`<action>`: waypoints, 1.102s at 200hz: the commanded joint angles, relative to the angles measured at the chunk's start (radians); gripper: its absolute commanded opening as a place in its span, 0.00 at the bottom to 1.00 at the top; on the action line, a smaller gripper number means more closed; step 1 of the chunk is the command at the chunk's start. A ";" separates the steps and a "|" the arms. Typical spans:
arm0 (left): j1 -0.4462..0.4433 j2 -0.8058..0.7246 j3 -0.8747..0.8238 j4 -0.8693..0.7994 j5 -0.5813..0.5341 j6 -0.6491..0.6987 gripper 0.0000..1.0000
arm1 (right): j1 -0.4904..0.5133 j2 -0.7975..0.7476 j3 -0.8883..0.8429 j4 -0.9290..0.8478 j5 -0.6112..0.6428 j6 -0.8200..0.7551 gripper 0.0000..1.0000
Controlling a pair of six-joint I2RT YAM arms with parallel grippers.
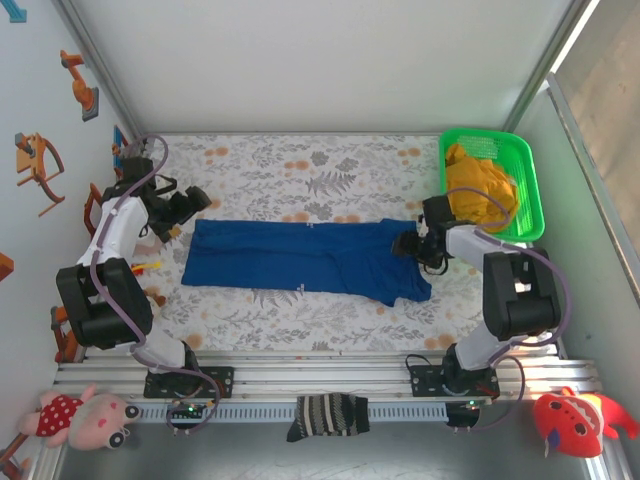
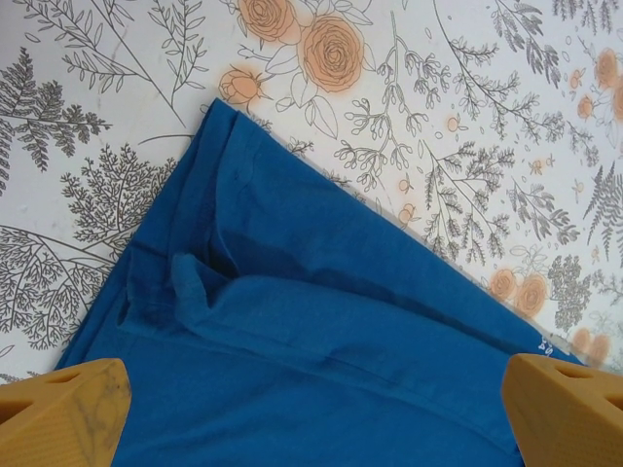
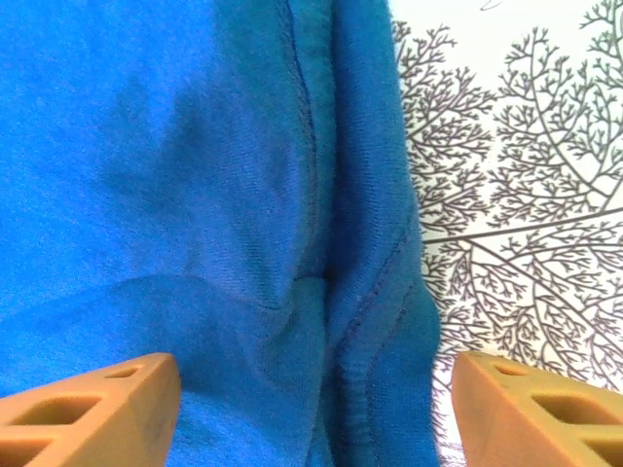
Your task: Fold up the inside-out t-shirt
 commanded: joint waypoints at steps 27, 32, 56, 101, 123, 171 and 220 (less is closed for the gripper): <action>0.002 -0.027 -0.018 -0.020 0.020 -0.001 0.97 | 0.085 -0.020 -0.032 0.063 -0.148 0.061 0.66; 0.001 -0.027 -0.018 -0.018 0.021 -0.002 0.97 | 0.087 -0.016 -0.029 0.063 -0.146 0.063 0.64; 0.002 -0.017 -0.018 -0.017 0.016 -0.001 0.97 | 0.088 0.023 -0.014 0.069 -0.150 0.065 0.39; -0.011 0.035 -0.017 -0.038 0.027 0.022 0.97 | 0.073 -0.011 0.049 -0.034 -0.084 0.016 0.00; -0.044 0.048 -0.024 -0.031 0.031 0.016 0.97 | 0.026 -0.057 0.093 -0.143 -0.046 -0.033 0.00; -0.186 0.065 -0.017 0.032 0.064 -0.062 0.97 | -0.075 -0.071 0.187 -0.283 -0.097 -0.111 0.00; -0.294 0.182 0.019 0.112 0.049 -0.113 0.97 | -0.065 -0.060 0.238 -0.297 -0.172 -0.075 0.00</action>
